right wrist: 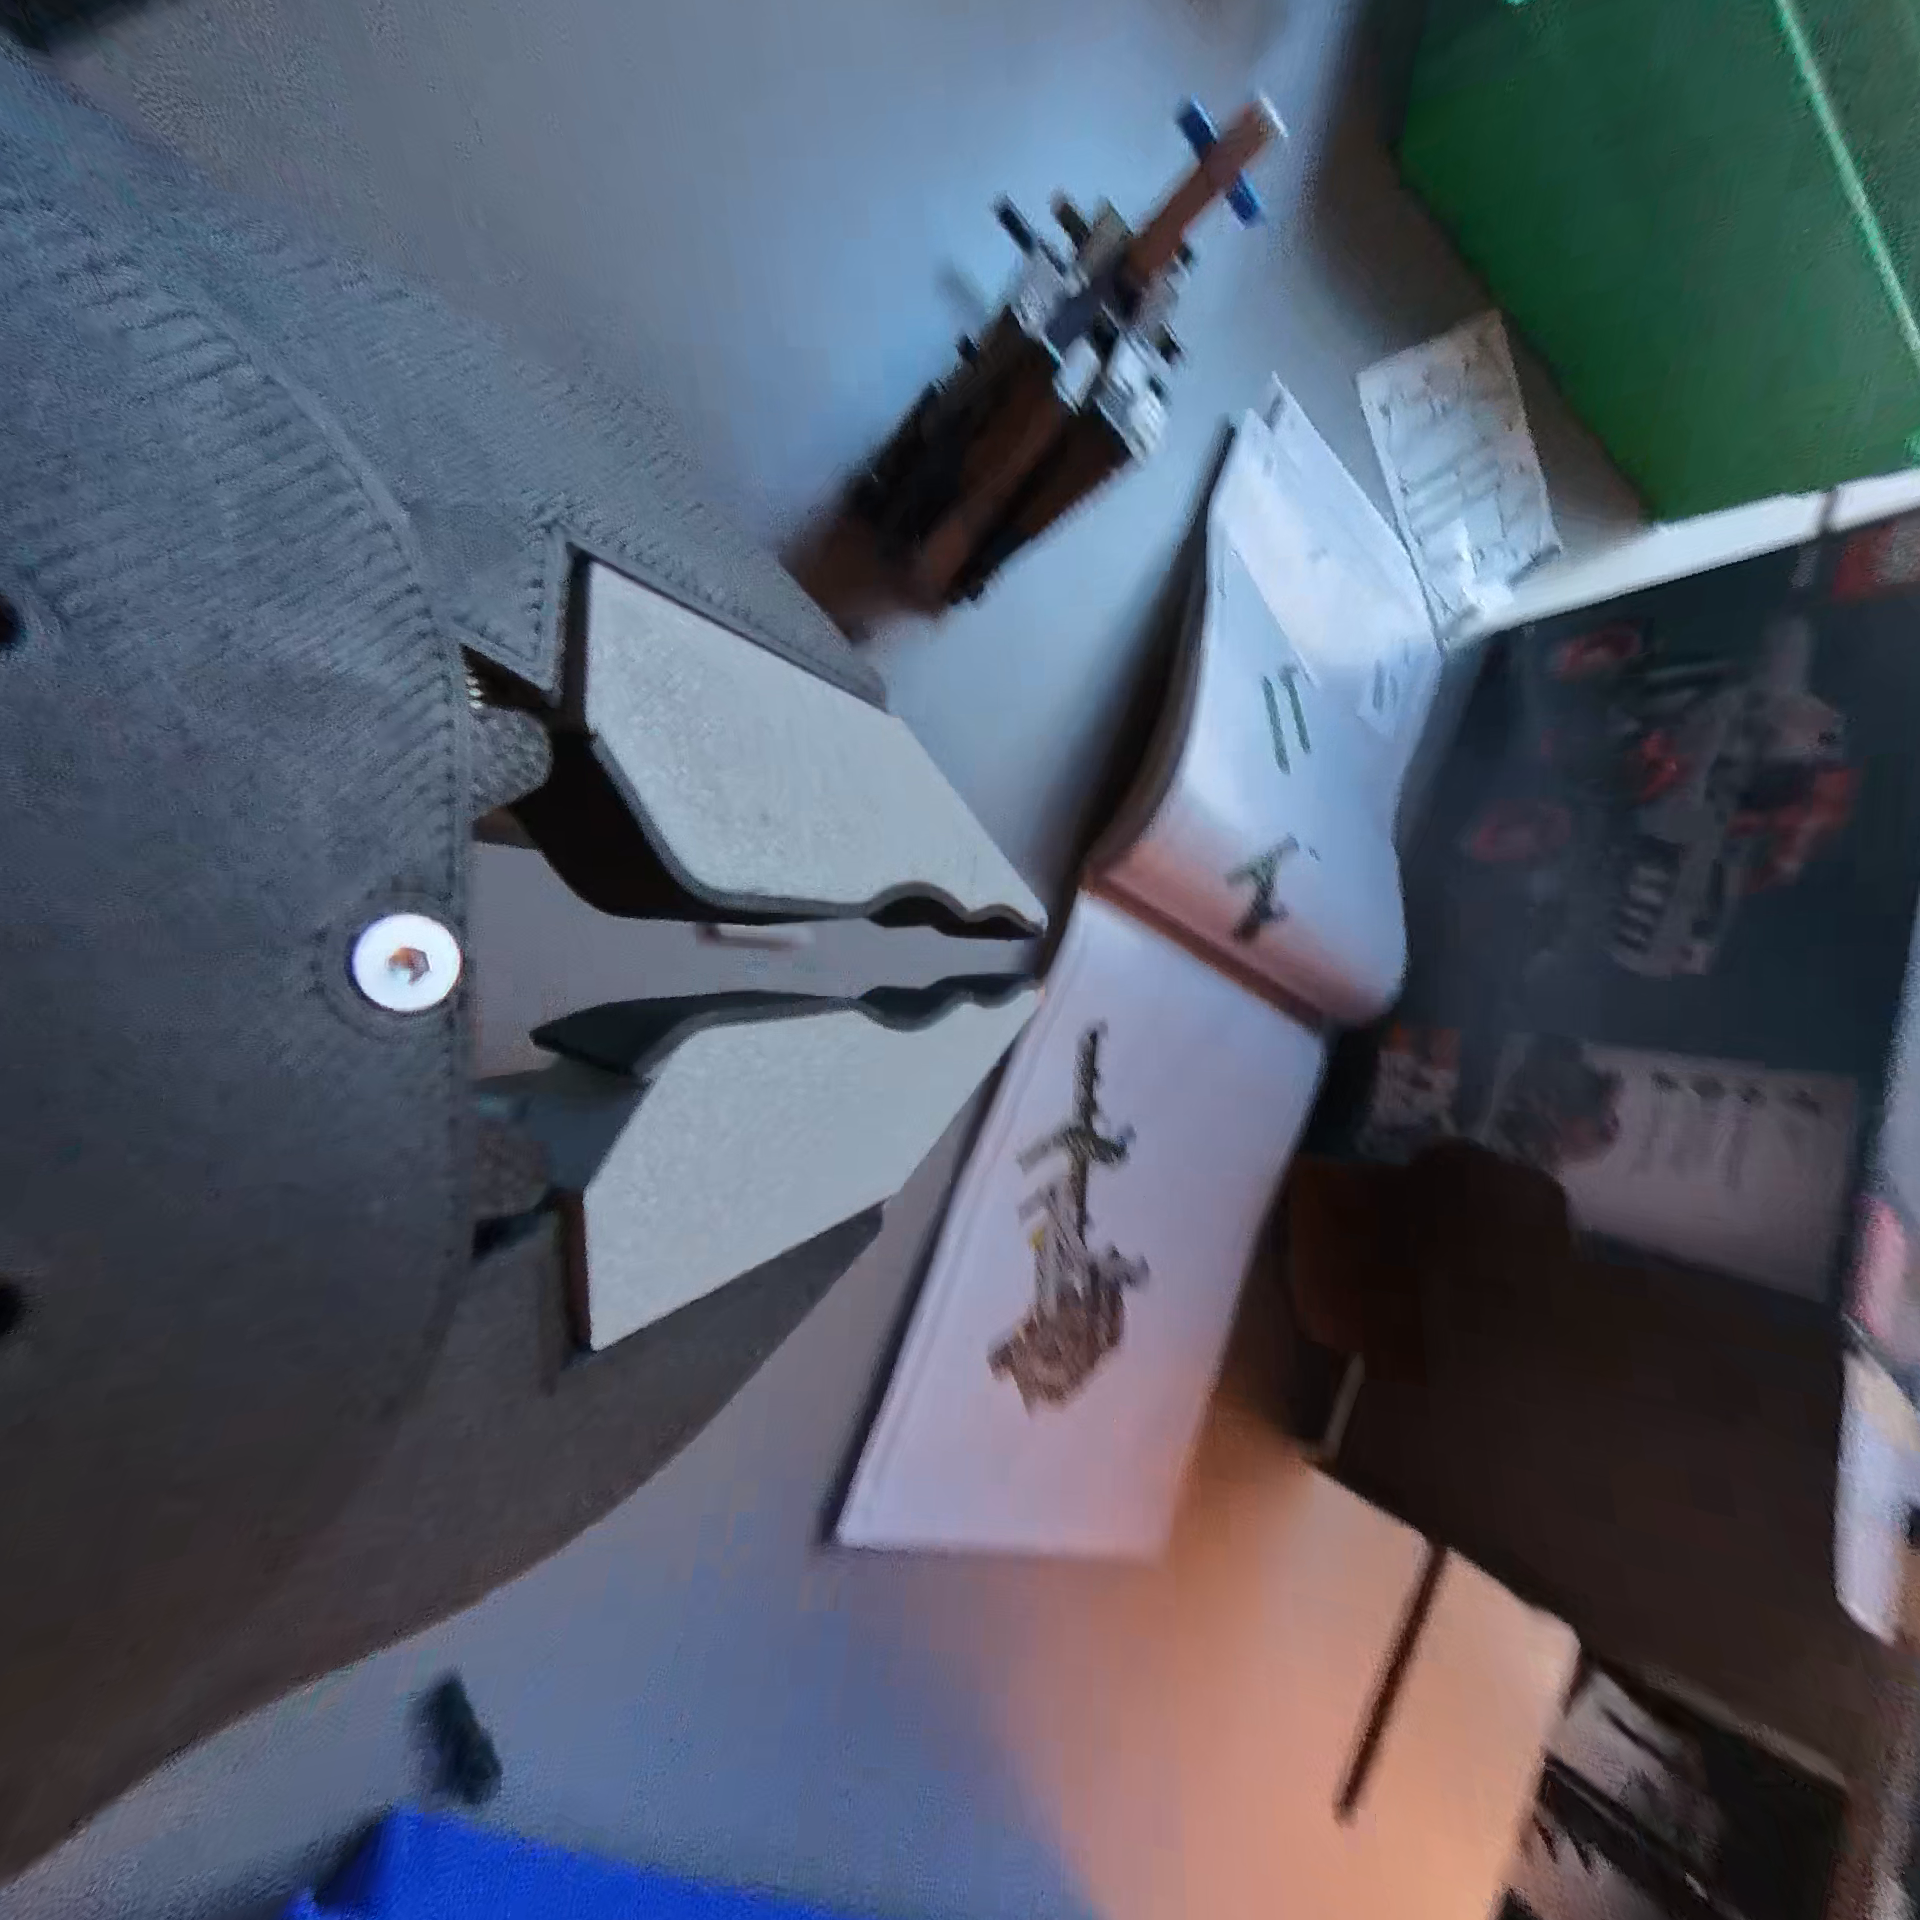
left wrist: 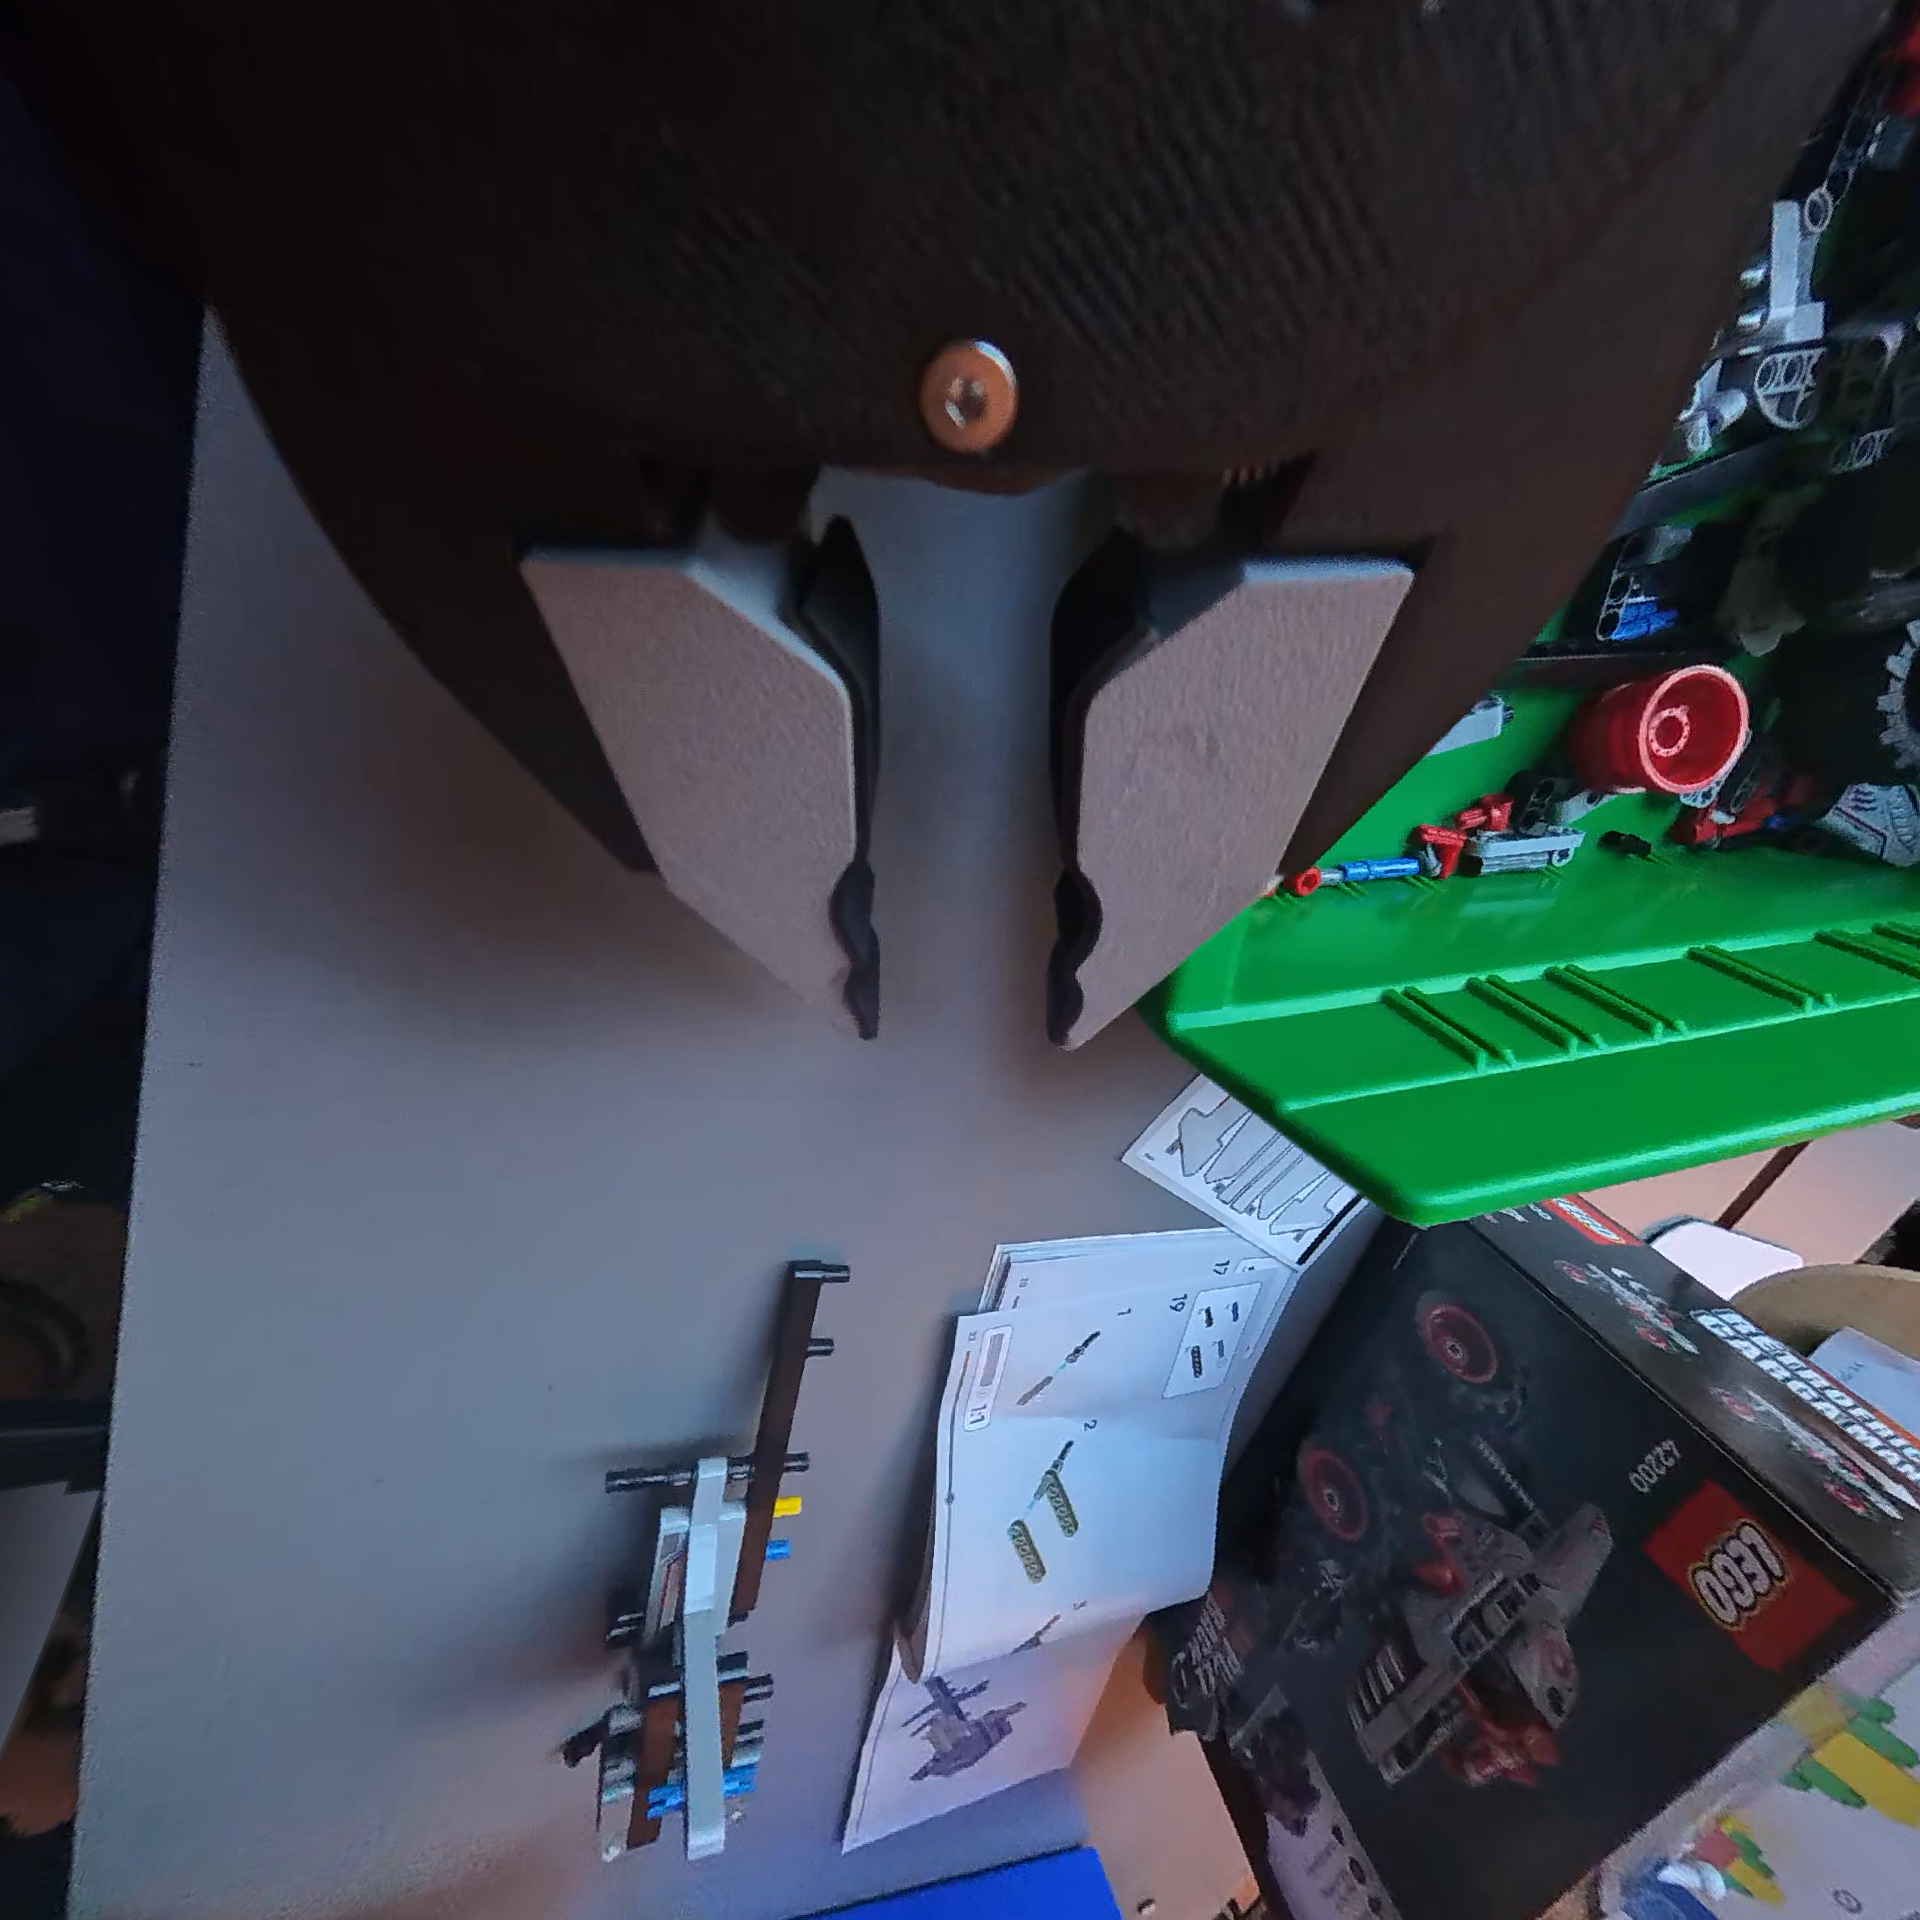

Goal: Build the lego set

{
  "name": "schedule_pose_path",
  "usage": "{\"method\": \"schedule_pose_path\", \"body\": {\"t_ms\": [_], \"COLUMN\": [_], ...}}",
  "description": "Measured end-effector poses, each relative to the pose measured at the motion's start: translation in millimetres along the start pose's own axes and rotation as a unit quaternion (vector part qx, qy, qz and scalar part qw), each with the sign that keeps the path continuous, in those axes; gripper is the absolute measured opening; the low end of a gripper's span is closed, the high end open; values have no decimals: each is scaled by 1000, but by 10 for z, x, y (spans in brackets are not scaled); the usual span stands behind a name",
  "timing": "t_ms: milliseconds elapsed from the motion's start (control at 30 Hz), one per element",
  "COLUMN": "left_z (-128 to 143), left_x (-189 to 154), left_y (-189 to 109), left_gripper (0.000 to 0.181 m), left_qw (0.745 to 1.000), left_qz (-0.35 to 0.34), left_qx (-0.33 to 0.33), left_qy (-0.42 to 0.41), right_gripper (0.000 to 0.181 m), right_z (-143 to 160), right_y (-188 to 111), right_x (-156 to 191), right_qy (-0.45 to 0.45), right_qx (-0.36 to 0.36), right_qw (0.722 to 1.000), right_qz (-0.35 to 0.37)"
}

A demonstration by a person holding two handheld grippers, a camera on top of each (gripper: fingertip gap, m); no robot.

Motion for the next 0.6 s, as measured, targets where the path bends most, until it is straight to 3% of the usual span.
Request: {"method": "schedule_pose_path", "body": {"t_ms": [167, 300, 600], "left_z": [-17, -8, 38], "left_x": [27, 48, 32], "left_y": [-21, -4, 75], "left_gripper": [29, 28, 27], "left_qw": [1000, 1000, 1000], "left_qz": [-4, -6, -12], "left_qx": [-15, -15, -2], "left_qy": [-3, -4, 11], "right_gripper": [2, 0, 2], "right_z": [-167, -156, -96], "right_y": [65, -40, 13], "right_x": [-545, -501, -506], "right_qy": [-20, -2, 1], "right_qx": [-62, -128, -103], "right_qw": [997, 991, 995], "right_qz": [47, 31, 18]}}
Point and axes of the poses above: each gripper's, where its closed fingertips meet, y out along the fingers, z out of its underside, x = y × z across the jaws, the point moved 4 cm from there along -y, back along the fingers, and after that the axes turned 12 degrees about -z, right-handed, at the moved point
